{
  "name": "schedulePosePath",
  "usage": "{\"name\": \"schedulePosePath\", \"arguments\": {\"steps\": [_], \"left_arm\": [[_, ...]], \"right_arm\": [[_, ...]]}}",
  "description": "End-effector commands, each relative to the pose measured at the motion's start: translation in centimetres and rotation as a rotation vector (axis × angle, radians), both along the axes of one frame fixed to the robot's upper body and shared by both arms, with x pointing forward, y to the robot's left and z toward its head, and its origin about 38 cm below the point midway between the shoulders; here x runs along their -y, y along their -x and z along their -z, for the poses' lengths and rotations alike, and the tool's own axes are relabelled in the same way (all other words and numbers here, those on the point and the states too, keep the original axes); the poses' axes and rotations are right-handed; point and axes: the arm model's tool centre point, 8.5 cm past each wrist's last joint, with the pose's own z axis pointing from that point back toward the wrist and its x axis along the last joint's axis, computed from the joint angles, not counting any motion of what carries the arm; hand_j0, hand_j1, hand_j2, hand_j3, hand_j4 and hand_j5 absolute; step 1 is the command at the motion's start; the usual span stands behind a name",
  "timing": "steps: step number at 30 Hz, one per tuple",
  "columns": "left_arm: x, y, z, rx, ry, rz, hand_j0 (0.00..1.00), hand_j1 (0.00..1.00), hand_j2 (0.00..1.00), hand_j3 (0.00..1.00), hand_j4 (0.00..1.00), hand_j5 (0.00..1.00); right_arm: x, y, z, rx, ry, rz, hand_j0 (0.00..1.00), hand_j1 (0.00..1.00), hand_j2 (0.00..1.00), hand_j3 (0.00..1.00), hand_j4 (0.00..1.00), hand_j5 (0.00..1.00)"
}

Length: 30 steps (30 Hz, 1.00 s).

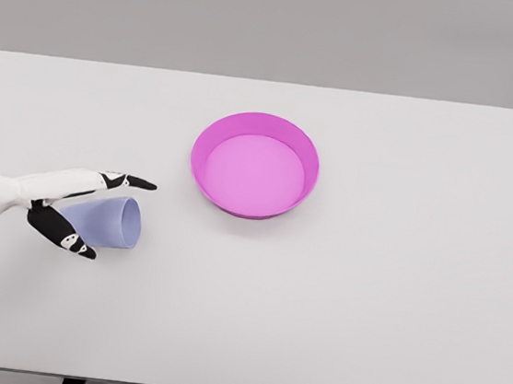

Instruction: Flip the cup with left arm and place it on the plate

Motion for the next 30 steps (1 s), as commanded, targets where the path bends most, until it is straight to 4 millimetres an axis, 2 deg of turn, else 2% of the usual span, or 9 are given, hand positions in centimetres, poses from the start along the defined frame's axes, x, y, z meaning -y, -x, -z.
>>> {"name": "schedulePosePath", "arguments": {"steps": [1, 8, 24, 28, 30], "left_arm": [[-0.1, -0.1, 0.1, -0.013, -0.002, -0.016, 1.0, 1.0, 1.0, 1.0, 1.0, 1.0], [-1.0, -0.6, 0.8, -0.097, -0.031, -0.123, 1.0, 1.0, 1.0, 1.0, 1.0, 1.0], [-1.4, -0.6, 1.8, -0.145, -0.053, -0.174, 1.0, 1.0, 1.0, 1.0, 1.0, 1.0], [-1.1, -0.5, 2.2, -0.158, -0.05, -0.18, 0.88, 0.88, 0.88, 0.88, 0.88, 0.88], [-0.8, -0.5, 2.3, -0.16, -0.044, -0.177, 0.86, 0.86, 0.86, 0.86, 0.86, 0.86]], "right_arm": [[0.0, -0.1, 0.0, 0.001, 0.0, 0.0, 1.0, 1.0, 1.0, 1.0, 1.0, 1.0], [0.0, 0.0, 0.0, 0.0, 0.0, 0.0, 1.0, 1.0, 1.0, 1.0, 1.0, 1.0], [0.0, 0.0, 0.0, 0.0, 0.0, 0.0, 1.0, 1.0, 1.0, 1.0, 1.0, 1.0], [0.0, 0.0, 0.0, 0.0, 0.0, 0.0, 1.0, 1.0, 1.0, 1.0, 1.0, 1.0], [0.0, -0.1, 0.0, 0.001, 0.0, 0.0, 1.0, 1.0, 1.0, 1.0, 1.0, 1.0]]}}
